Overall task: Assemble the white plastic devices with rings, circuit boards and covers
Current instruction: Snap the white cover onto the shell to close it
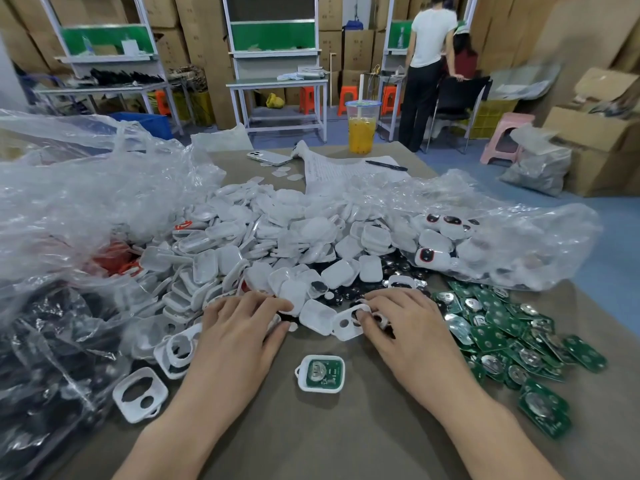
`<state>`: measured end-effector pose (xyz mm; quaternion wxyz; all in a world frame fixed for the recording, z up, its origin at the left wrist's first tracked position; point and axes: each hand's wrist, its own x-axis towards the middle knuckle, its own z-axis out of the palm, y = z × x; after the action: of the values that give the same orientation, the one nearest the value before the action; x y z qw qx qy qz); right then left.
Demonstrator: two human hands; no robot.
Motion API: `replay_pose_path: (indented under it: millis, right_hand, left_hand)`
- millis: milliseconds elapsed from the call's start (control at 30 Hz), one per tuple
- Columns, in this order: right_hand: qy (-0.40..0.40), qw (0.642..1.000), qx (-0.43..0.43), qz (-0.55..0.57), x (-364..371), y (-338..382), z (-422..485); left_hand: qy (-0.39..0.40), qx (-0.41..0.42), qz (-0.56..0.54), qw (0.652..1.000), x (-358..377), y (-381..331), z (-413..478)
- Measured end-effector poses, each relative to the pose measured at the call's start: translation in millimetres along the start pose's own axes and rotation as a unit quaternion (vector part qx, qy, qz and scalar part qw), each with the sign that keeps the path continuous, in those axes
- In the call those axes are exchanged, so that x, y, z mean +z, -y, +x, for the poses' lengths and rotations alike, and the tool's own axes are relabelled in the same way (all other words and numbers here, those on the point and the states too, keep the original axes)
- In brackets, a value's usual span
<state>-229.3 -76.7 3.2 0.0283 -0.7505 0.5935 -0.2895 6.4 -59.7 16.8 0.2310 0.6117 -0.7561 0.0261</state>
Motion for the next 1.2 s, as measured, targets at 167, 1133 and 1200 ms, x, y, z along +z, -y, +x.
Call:
replay_pose_path:
  millis: [167,1133,1200]
  right_hand:
    - [-0.054,0.998,0.012,0.022,-7.4,4.6,-1.5]
    - [0.063,0.827,0.052,0.557,-13.1,38.5,25.7]
    - [0.069,0.822,0.058,0.562,-14.5,37.7,23.9]
  left_hand:
    - [-0.012,0.006,-0.005,1.0,-0.2,0.9,-1.1]
    - [-0.005,-0.057,-0.528,0.847,-10.9,-15.1,18.4]
    - [0.002,-0.064,-0.537,0.841,-12.6,-17.2,17.4]
